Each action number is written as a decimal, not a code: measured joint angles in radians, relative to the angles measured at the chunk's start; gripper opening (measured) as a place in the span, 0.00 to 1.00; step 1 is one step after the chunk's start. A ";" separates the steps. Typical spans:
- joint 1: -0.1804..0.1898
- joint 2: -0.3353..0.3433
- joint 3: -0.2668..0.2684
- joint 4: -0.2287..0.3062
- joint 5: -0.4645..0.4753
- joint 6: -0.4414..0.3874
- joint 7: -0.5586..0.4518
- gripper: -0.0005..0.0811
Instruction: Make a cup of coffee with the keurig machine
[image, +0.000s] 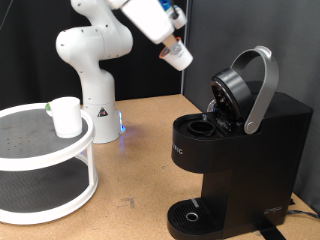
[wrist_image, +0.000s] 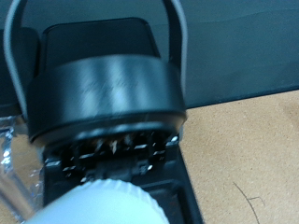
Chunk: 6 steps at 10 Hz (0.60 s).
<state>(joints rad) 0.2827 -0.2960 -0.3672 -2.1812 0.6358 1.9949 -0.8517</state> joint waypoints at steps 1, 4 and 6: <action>0.005 0.025 0.009 0.031 0.000 0.000 0.015 0.53; 0.005 0.057 0.013 0.056 -0.002 -0.014 0.016 0.53; 0.005 0.059 0.015 0.038 -0.018 -0.020 0.006 0.53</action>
<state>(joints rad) 0.2882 -0.2365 -0.3521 -2.1431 0.6183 1.9749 -0.8461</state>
